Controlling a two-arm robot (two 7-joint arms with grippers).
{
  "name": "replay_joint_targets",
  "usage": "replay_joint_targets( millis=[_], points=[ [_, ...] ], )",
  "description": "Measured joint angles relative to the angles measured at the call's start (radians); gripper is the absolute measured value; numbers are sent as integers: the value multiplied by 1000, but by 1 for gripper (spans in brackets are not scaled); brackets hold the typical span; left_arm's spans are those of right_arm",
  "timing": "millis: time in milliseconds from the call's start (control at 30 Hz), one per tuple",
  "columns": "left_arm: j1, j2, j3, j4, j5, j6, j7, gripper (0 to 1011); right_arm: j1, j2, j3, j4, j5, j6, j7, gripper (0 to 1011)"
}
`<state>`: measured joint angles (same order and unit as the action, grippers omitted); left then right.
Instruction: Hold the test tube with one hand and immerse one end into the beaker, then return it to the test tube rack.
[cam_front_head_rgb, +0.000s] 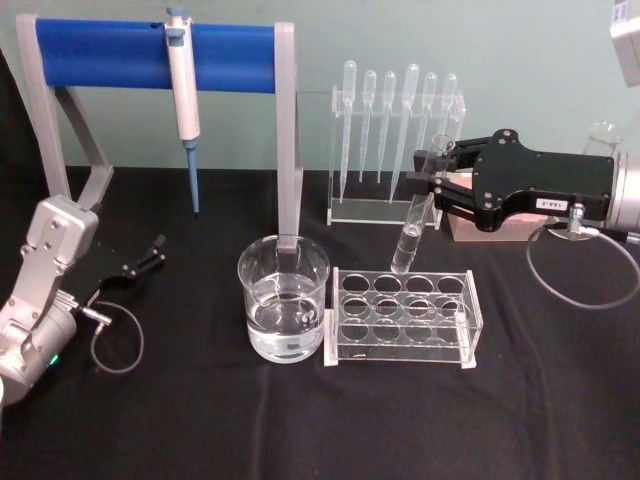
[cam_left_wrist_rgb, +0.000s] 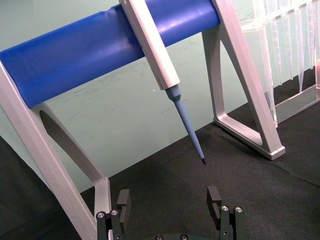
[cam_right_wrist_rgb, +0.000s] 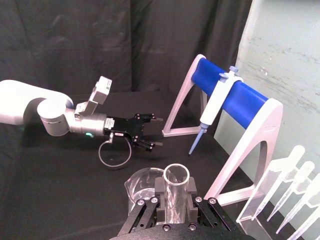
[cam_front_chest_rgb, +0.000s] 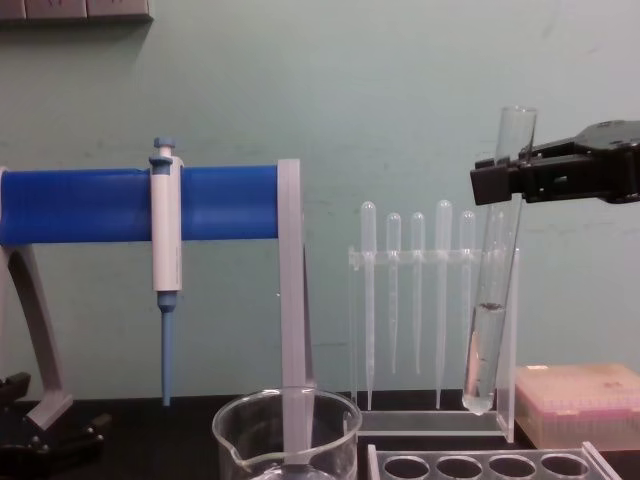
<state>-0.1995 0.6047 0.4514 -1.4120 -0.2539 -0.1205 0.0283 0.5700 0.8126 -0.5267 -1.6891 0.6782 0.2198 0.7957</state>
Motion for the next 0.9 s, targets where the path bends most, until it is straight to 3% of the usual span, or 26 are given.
replay_joint_targets(
  millis=[900],
  points=[
    [0,0,0,0,0,0,0,1000,-4,-2,3,1,-2,-2,0,239]
  ],
)
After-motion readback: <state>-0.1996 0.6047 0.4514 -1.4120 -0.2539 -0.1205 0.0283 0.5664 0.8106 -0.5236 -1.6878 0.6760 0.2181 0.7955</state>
